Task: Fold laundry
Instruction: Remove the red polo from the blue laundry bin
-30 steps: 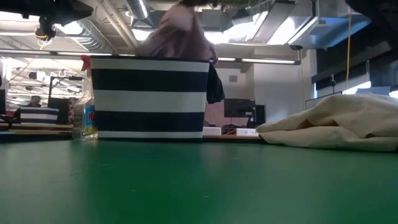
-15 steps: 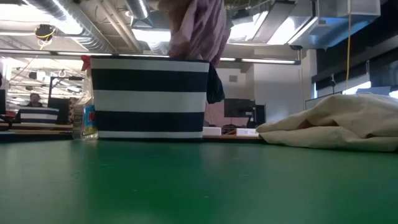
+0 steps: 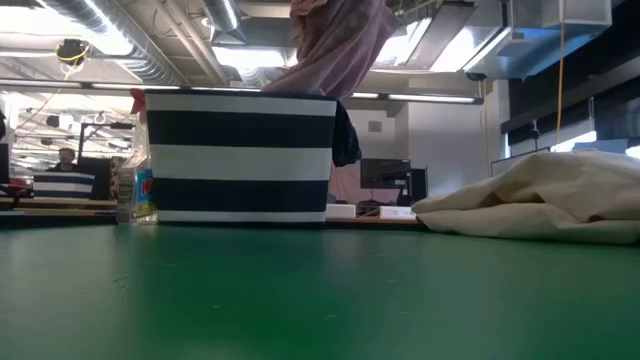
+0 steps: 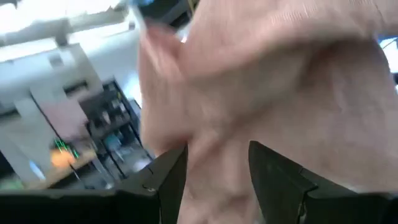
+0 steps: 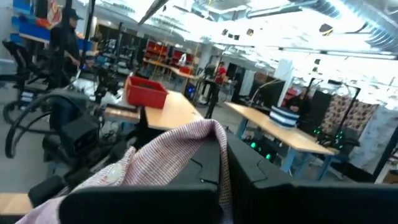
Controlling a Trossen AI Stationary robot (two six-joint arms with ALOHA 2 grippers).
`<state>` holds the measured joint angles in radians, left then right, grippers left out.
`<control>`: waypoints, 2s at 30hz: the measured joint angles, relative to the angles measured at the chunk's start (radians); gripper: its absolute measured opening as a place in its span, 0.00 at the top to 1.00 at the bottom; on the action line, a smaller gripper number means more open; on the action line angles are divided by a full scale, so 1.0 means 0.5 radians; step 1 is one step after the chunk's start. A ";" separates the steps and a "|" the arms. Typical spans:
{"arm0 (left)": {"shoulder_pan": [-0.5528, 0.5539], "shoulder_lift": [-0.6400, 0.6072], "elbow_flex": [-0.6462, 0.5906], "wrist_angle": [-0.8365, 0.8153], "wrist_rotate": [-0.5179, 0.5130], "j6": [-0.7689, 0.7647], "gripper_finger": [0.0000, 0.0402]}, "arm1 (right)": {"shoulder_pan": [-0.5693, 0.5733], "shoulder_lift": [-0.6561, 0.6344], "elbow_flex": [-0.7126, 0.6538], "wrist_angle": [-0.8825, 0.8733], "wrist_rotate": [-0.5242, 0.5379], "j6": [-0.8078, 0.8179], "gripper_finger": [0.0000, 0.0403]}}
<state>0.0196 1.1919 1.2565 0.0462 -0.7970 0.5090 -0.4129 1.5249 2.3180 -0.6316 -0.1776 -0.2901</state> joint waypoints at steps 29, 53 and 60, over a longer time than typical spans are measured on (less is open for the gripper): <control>-0.053 0.469 0.408 -0.527 0.044 1.107 0.73 | 0.000 -0.030 0.000 -0.433 0.000 0.010 0.97; -0.396 0.456 1.558 -0.482 0.219 -0.021 0.99 | 0.002 -0.436 -0.001 -0.576 -0.067 0.249 0.97; -0.381 0.465 1.606 -0.460 0.461 -0.155 1.00 | 0.002 -0.534 -0.002 -0.525 -0.524 0.737 0.97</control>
<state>-0.1709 1.4244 2.0594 -0.1840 -0.5662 0.4313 -0.4118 1.2581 2.3169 -0.8943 -0.4395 0.0785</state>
